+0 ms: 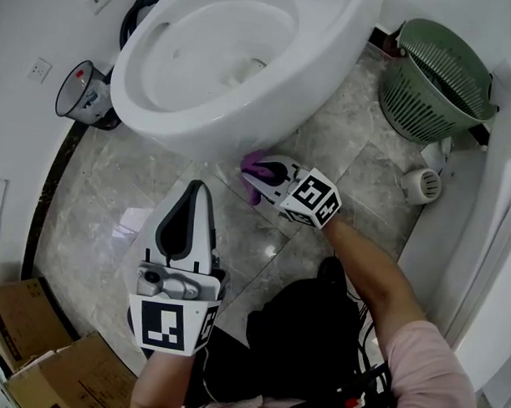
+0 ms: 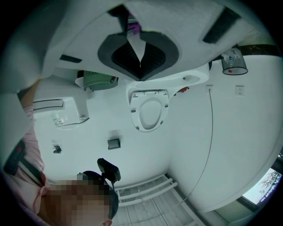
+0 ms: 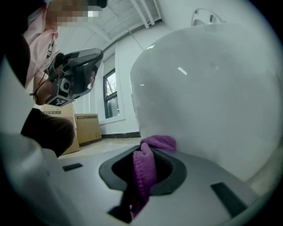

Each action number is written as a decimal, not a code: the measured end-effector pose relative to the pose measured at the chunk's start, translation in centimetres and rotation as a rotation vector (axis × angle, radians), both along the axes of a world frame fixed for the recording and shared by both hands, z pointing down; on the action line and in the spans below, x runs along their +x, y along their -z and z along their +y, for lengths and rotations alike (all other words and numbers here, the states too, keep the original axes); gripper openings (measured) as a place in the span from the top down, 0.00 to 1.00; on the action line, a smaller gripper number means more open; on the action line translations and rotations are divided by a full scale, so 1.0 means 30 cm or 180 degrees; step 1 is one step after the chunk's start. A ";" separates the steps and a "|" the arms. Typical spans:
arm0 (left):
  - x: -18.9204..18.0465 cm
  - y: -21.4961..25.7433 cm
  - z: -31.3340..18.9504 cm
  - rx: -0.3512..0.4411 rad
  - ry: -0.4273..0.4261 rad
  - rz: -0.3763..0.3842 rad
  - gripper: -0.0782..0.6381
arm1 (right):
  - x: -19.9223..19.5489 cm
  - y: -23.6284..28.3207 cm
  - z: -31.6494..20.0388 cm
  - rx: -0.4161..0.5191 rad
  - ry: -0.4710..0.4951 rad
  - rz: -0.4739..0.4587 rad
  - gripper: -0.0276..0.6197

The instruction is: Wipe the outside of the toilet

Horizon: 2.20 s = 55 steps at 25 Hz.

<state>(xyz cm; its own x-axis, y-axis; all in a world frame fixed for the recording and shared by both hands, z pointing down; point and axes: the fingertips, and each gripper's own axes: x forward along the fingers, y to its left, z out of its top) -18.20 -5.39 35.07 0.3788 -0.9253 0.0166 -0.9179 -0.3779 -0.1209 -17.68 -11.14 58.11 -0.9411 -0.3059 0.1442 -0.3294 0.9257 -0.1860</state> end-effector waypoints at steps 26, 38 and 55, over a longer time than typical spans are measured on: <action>-0.123 0.483 -0.040 0.0741 0.0216 0.0357 0.88 | 0.032 1.196 0.071 0.1521 -0.0379 -0.0884 0.86; 0.183 0.472 -0.192 0.0672 -0.0176 0.0471 0.88 | 0.430 1.173 -0.043 0.1419 -0.1865 -0.0441 0.86; 0.292 0.432 -0.265 0.0568 -0.0274 0.0450 0.88 | 0.517 1.123 -0.118 0.1470 -0.2134 -0.0172 0.87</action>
<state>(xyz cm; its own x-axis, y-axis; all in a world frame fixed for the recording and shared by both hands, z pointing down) -9.43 -13.33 22.10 0.4433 -0.8731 -0.2030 -0.8958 -0.4396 -0.0653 -2.16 -14.69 24.41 -0.5390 -0.8240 -0.1745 -0.8421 0.5223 0.1347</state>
